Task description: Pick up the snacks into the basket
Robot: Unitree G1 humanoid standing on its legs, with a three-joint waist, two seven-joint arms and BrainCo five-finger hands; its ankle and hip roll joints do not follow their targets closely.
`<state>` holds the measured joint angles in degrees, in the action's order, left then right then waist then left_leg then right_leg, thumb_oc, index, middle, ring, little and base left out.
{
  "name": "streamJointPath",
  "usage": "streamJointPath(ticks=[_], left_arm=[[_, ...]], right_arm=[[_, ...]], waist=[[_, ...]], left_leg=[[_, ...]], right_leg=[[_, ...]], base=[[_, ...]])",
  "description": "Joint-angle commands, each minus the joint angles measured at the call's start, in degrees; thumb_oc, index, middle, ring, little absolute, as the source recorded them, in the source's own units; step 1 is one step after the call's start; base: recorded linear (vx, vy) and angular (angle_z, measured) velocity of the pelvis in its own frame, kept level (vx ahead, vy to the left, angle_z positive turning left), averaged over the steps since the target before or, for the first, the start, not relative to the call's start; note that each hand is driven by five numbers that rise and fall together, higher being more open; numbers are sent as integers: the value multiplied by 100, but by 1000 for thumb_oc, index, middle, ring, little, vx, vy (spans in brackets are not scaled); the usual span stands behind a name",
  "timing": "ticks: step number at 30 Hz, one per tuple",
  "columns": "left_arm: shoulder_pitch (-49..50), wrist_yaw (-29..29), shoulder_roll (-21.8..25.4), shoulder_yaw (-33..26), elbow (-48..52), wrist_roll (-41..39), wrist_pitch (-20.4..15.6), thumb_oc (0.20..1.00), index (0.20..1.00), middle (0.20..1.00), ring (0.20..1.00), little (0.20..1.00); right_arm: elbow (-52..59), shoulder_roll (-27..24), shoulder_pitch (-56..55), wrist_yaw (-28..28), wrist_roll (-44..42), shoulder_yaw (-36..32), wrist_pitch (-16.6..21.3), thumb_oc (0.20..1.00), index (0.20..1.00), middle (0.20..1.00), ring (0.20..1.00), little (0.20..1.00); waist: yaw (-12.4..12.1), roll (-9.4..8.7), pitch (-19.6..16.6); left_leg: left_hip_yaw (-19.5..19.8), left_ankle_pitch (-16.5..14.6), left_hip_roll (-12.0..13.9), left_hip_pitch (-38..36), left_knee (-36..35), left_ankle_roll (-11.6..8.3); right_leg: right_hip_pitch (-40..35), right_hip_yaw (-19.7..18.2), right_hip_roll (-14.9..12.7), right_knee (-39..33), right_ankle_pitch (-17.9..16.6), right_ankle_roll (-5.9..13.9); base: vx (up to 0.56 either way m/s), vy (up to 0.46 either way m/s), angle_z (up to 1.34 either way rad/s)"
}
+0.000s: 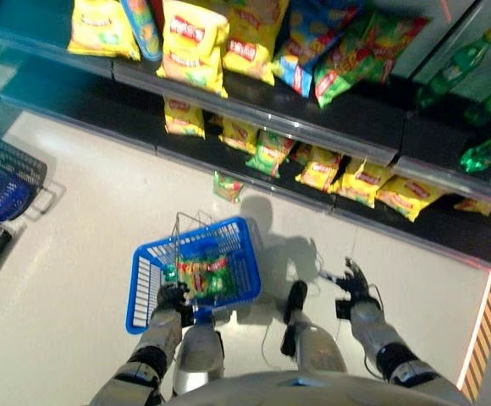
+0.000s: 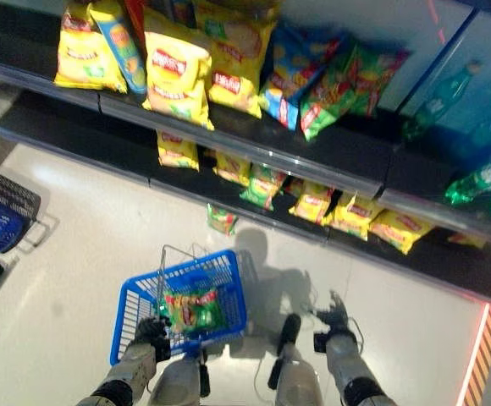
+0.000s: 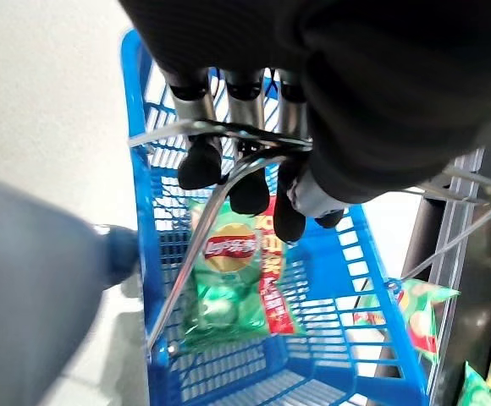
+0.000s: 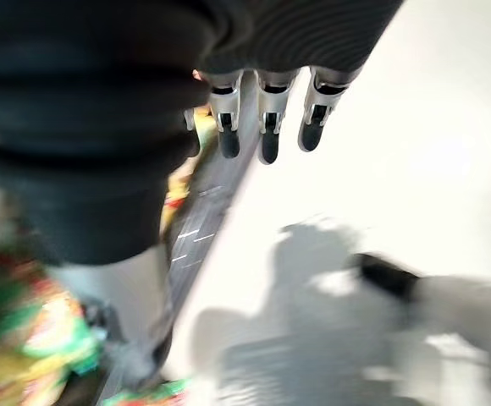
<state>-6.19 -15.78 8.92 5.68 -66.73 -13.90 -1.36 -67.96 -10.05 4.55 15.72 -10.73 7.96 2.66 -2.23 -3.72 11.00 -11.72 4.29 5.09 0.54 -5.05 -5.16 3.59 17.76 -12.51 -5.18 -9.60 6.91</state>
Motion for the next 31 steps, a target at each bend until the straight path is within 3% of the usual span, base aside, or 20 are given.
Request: streamJointPath(ticks=[1,4,9,10,11,13,16,31], left_arm=[[-57,155,49,-100,-396,529,-32,200,200,200,200,200],[27,222,62,-64,-600,927,14,200,200,200,200,200],[137,368,82,9,-767,1264,27,200,200,200,200,200],[189,460,133,49,-771,1406,38,200,200,200,200,200],[186,460,134,46,-771,1406,38,200,200,200,200,200],[253,585,194,16,-773,1369,28,200,200,200,200,200],[288,693,218,76,-797,1447,18,200,200,200,200,200],[462,1000,55,-254,-1136,1068,124,200,200,200,200,200]], right_arm=[[-491,-34,108,-174,73,-423,-201,1000,1000,1000,1000,1000],[-898,-76,-29,-206,10,-778,-295,1000,1000,1000,1000,1000],[-962,-17,-114,-353,40,-808,-326,1000,1000,1000,1000,1000],[-987,6,-113,-444,-24,-754,-304,1000,1000,1000,1000,1000],[-988,8,-109,-445,-25,-753,-303,1000,1000,1000,1000,1000],[-1093,43,-126,-555,13,-667,-330,1000,1000,1000,1000,1000],[-1168,23,-94,-635,256,-508,-390,1000,1000,1000,1000,1000],[-1367,-115,-268,-855,351,-663,-495,1000,1000,1000,1000,1000]], waist=[[-40,-141,-222],[5,-142,-413],[63,-126,-504],[81,-30,-475],[81,-42,-486],[80,41,-507],[82,53,-611],[160,106,-1096]], left_leg=[[117,-391,-243,13,12,189],[104,-499,-391,-70,19,257],[-3,-510,-530,-106,5,321],[-88,-514,-511,-157,5,385],[-94,-496,-523,-134,5,390],[-154,-475,-461,-190,5,405],[-101,-381,-439,-135,5,359],[-28,-197,-100,-241,5,102]], right_leg=[[-140,-4,-852,252,-311,809],[-169,-56,-978,273,-533,809],[-38,-155,-1094,304,-931,809],[-31,-130,-936,589,-534,805],[-3,-140,-948,593,-544,806],[-96,-184,-462,750,73,617],[-165,-304,-287,589,151,557],[-622,-181,-17,132,313,399]], base=[[136,142,0],[88,152,-2],[6,124,-12],[-30,116,-27],[-33,164,-36],[-23,79,-30],[-25,-35,-19],[-6,-86,9]])
